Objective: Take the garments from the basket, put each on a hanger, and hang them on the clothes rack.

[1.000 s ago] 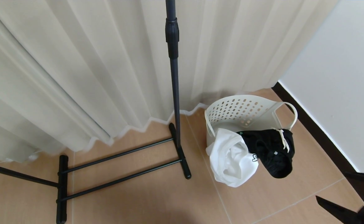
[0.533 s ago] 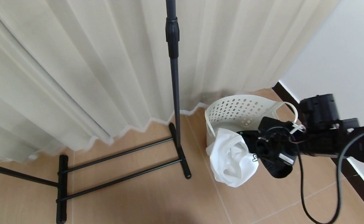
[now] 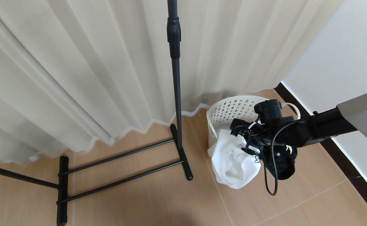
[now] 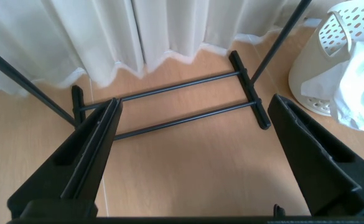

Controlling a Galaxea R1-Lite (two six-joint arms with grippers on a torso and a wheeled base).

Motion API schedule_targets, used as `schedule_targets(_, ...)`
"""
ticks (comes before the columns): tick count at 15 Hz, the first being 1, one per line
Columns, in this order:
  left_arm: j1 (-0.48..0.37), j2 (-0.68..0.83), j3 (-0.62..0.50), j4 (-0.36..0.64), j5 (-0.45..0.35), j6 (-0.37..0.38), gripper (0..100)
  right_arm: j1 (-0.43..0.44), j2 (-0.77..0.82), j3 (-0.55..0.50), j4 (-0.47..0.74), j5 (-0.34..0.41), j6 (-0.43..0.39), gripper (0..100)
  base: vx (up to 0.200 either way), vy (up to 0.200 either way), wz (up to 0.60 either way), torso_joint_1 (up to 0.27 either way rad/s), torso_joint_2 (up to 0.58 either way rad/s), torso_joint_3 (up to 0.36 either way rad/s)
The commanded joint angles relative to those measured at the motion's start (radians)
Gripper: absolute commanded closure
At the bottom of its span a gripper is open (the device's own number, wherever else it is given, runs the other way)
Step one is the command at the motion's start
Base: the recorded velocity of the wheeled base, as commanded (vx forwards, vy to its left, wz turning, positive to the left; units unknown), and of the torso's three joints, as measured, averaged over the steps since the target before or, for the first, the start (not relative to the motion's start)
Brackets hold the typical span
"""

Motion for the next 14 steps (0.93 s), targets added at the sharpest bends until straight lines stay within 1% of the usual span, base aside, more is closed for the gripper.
schedule_targets(1,0.0,0.0,0.0,0.0,0.001,-0.001,0,-0.003,0.067,-0.048,0.0,-0.002,0.005,0,0.0,0.0,0.0,0.0,0.0,0.0)
schedule_targets(4,0.0,0.0,0.0,0.0,0.001,-0.001,0,-0.02,0.13,-0.127,0.0,-0.012,0.01,0,0.0,0.0,0.0,0.0,0.0,0.0)
schedule_targets(5,0.0,0.0,0.0,0.0,0.002,-0.003,0,-0.029,0.161,-0.161,-0.001,-0.04,0.018,0,0.0,0.0,0.0,0.0,0.0,0.0)
schedule_targets(8,0.0,0.0,0.0,0.0,0.001,-0.001,0,-0.039,0.23,-0.261,0.0,-0.04,0.062,0,0.0,0.0,0.0,0.0,0.0,0.0)
schedule_targets(11,0.0,0.0,0.0,0.0,0.001,-0.001,0,-0.039,0.259,-0.305,-0.001,-0.032,0.1,0,0.0,0.0,0.0,0.0,0.0,0.0)
schedule_targets(12,0.0,0.0,0.0,0.0,0.001,-0.001,0,-0.039,0.259,-0.307,-0.003,-0.029,0.108,100,0.0,0.0,0.0,0.0,0.0,0.0)
schedule_targets(13,0.0,0.0,0.0,0.0,0.001,-0.001,0,-0.039,0.259,-0.307,-0.003,-0.028,0.116,100,0.0,0.0,0.0,0.0,0.0,0.0)
schedule_targets(14,0.0,0.0,0.0,0.0,0.002,-0.001,0,-0.035,0.248,-0.298,-0.001,-0.002,0.151,100,0.0,0.0,0.0,0.0,0.0,0.0)
